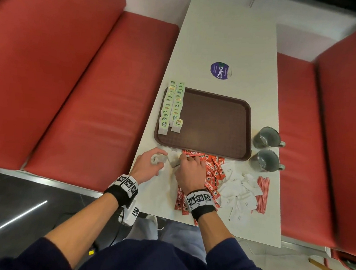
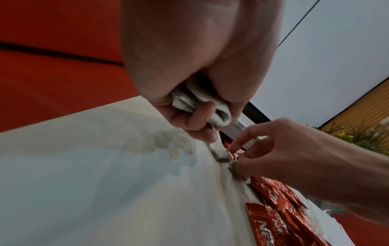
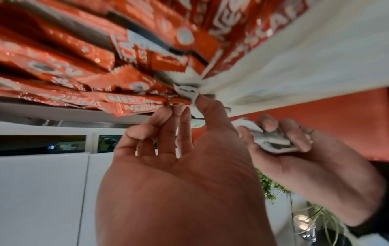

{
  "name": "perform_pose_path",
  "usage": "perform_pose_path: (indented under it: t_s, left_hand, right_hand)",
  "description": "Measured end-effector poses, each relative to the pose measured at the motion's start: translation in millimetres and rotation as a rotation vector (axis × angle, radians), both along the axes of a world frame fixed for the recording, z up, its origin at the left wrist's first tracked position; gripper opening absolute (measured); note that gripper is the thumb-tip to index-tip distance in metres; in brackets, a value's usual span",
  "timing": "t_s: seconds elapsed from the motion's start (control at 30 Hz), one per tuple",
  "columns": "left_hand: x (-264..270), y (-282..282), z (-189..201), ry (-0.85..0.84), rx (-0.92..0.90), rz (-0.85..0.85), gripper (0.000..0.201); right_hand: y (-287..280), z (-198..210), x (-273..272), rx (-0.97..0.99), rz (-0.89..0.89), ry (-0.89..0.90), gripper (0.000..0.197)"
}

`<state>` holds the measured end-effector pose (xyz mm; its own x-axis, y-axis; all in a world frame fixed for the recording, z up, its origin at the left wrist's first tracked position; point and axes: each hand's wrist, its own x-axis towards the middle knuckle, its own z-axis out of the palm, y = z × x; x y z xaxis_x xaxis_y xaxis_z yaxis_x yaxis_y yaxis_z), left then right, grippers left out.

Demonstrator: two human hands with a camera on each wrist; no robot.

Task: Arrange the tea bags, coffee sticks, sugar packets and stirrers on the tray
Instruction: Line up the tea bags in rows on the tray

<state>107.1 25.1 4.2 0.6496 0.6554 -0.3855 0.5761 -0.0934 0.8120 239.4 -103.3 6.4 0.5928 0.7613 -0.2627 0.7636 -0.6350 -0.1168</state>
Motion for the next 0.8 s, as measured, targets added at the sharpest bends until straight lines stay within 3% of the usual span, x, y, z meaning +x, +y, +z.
perform_pose_path:
  t_s: [0.13, 0.23, 0.4, 0.5, 0.63, 0.8]
  left_hand:
    - [0.6, 11.1, -1.5, 0.088, 0.135, -0.012, 0.033]
    - [11.6, 15.2, 2.8, 0.184, 0.308, -0.115, 0.037]
    - [21.0, 10.9, -1.1, 0.364, 0.447, -0.311, 0.049]
    - [13.6, 6.9, -5.2, 0.372, 0.448, -0.296, 0.044]
    - [-0.6, 1.4, -7.8, 0.38, 0.468, -0.276, 0.036]
    - [-4.5, 6.7, -17.1, 0.365, 0.424, -0.225, 0.045]
  right_hand:
    - [1.9, 10.6, 6.1, 0.244, -0.112, 0.06, 0.024]
    - [14.5, 15.8, 9.2, 0.324, -0.091, 0.086, 0.027]
    - [34.7, 1.3, 2.4, 0.188, 0.001, 0.161, 0.035]
    - [33.8, -9.1, -9.8, 0.101, 0.028, 0.213, 0.038]
    - [25.8, -14.3, -22.3, 0.136, 0.055, 0.236, 0.034]
    - [28.8, -13.7, -19.6, 0.095, 0.099, 0.25, 0.053]
